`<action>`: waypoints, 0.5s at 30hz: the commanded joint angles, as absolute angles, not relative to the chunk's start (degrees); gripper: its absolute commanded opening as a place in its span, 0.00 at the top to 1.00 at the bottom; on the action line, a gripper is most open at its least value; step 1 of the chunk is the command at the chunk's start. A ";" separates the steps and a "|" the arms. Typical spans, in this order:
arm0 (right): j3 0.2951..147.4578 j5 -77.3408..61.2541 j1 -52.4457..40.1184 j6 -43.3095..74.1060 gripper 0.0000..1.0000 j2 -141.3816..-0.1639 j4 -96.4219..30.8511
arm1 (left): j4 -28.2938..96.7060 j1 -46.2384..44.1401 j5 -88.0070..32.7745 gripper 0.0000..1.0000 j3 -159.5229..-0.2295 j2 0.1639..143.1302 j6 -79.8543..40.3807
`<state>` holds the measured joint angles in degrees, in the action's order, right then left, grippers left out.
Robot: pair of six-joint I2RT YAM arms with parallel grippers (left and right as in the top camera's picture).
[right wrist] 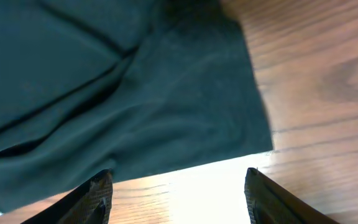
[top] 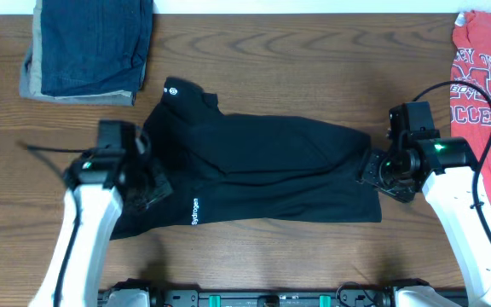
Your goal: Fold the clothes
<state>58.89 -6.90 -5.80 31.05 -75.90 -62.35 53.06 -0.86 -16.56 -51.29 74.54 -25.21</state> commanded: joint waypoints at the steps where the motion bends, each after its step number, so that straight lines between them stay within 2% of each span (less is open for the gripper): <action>1: 59.09 -9.45 -6.11 29.50 0.34 -75.64 -62.02 | 51.05 -4.19 -21.30 0.51 -51.11 80.71 -24.25; 5: 59.09 -9.45 -6.90 29.45 0.34 -75.64 -62.00 | 43.09 -8.47 -23.14 0.46 -51.11 87.81 -25.36; 10: 59.09 -9.43 -7.20 27.99 0.34 -75.64 -62.61 | 36.95 -9.98 -22.90 0.46 -51.11 93.86 -31.53; 15: 59.09 -9.21 -7.20 26.96 0.33 -75.64 -63.16 | 34.57 -9.96 -21.30 0.46 -51.11 97.01 -31.83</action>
